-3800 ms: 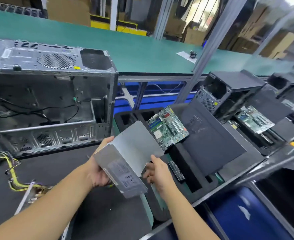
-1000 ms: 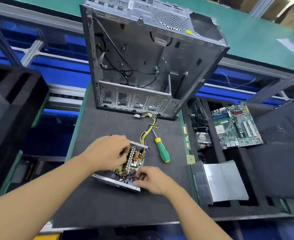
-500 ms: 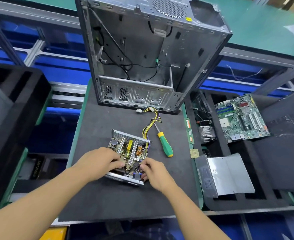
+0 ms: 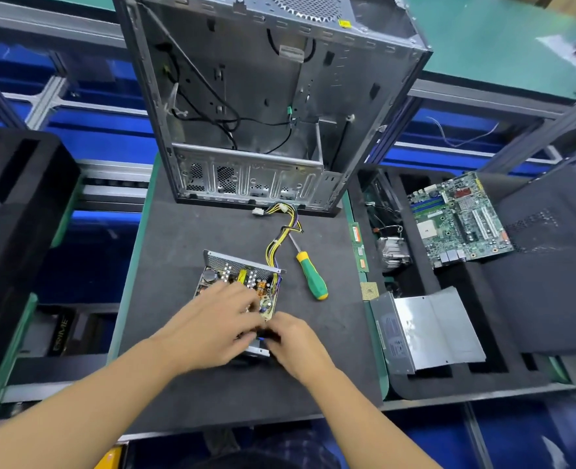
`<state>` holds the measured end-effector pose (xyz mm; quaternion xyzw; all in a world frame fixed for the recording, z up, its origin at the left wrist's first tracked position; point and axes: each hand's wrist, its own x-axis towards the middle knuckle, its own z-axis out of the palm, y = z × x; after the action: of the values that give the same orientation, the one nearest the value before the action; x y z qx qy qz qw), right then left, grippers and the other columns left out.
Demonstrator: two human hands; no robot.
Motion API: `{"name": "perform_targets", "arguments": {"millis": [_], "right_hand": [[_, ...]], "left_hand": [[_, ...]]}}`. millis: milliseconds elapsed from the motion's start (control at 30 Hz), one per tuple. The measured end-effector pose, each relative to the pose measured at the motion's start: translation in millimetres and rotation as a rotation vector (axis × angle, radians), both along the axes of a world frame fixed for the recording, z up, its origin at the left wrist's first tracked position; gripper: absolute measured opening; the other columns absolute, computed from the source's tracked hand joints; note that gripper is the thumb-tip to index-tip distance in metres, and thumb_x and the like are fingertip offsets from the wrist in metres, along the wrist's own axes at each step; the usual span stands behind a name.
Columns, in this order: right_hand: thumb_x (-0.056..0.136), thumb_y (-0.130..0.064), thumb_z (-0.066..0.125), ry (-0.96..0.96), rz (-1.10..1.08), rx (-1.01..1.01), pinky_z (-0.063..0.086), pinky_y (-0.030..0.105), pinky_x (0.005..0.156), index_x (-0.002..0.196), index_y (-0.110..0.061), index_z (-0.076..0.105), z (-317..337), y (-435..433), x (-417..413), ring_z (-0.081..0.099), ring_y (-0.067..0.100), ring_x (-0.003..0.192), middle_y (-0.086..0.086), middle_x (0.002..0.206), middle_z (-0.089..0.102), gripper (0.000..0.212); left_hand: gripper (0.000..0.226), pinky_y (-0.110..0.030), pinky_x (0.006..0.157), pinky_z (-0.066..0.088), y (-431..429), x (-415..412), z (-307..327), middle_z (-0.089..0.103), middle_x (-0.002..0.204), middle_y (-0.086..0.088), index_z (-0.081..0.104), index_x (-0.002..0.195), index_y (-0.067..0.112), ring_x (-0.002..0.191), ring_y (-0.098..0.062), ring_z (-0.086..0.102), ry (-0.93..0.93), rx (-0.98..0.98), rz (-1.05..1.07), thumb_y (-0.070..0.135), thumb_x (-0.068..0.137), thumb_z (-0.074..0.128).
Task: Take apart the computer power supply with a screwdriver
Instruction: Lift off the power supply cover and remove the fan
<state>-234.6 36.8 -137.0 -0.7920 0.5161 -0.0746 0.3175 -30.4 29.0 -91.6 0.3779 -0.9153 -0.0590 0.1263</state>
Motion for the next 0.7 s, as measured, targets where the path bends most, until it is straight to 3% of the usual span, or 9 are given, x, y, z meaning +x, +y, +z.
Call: {"name": "perform_targets", "arguments": {"millis": [67,167,333,433,700], "right_hand": [[0.083,-0.01,0.06,0.002,0.008,-0.015,0.05,0.035,0.082,0.11,-0.02,0.069,0.6,2.5,-0.7,0.058,0.02,0.101,-0.002,0.111,0.062,0.03],[0.082,-0.004,0.058,-0.041,-0.01,-0.03,0.046,0.025,0.08,0.106,-0.018,0.069,1.2,5.6,-2.1,0.058,0.017,0.098,-0.004,0.113,0.061,0.03],[0.088,-0.009,0.055,0.067,-0.083,-0.022,0.046,0.035,0.082,0.113,-0.013,0.063,0.1,8.9,4.2,0.058,0.025,0.1,0.005,0.109,0.059,0.026],[0.093,-0.019,0.057,0.049,-0.112,-0.035,0.045,0.032,0.083,0.115,-0.013,0.064,1.4,8.9,5.9,0.057,0.023,0.1,0.005,0.108,0.06,0.023],[0.091,-0.014,0.058,0.039,-0.097,-0.046,0.043,0.03,0.078,0.109,-0.012,0.066,1.0,8.1,7.4,0.057,0.024,0.096,0.005,0.105,0.06,0.02]], "left_hand": [[0.022,-0.035,0.091,0.04,1.0,-5.9,-3.3,0.055,0.113,0.009,0.066,0.103,0.038,0.109,-0.016,0.049,-0.037,0.055,-0.018,0.043,0.09,0.05],[0.024,-0.036,0.097,0.034,1.9,-7.6,-4.9,0.054,0.122,0.01,0.065,0.101,0.037,0.118,-0.018,0.047,-0.076,0.118,-0.026,0.05,0.09,0.048],[0.034,-0.045,0.101,0.033,5.4,-0.7,-10.0,0.049,0.137,0.007,0.061,0.113,0.045,0.126,-0.024,0.041,-0.201,0.133,-0.113,0.06,0.087,0.045],[0.032,-0.047,0.1,0.034,5.6,-3.2,-8.3,0.051,0.134,0.005,0.068,0.103,0.041,0.127,-0.025,0.043,-0.208,0.11,-0.086,0.06,0.085,0.048],[0.028,-0.047,0.093,0.039,3.8,0.2,-13.4,0.058,0.114,0.001,0.065,0.073,0.026,0.115,-0.024,0.053,-0.173,0.062,-0.057,0.051,0.08,0.056]]}}
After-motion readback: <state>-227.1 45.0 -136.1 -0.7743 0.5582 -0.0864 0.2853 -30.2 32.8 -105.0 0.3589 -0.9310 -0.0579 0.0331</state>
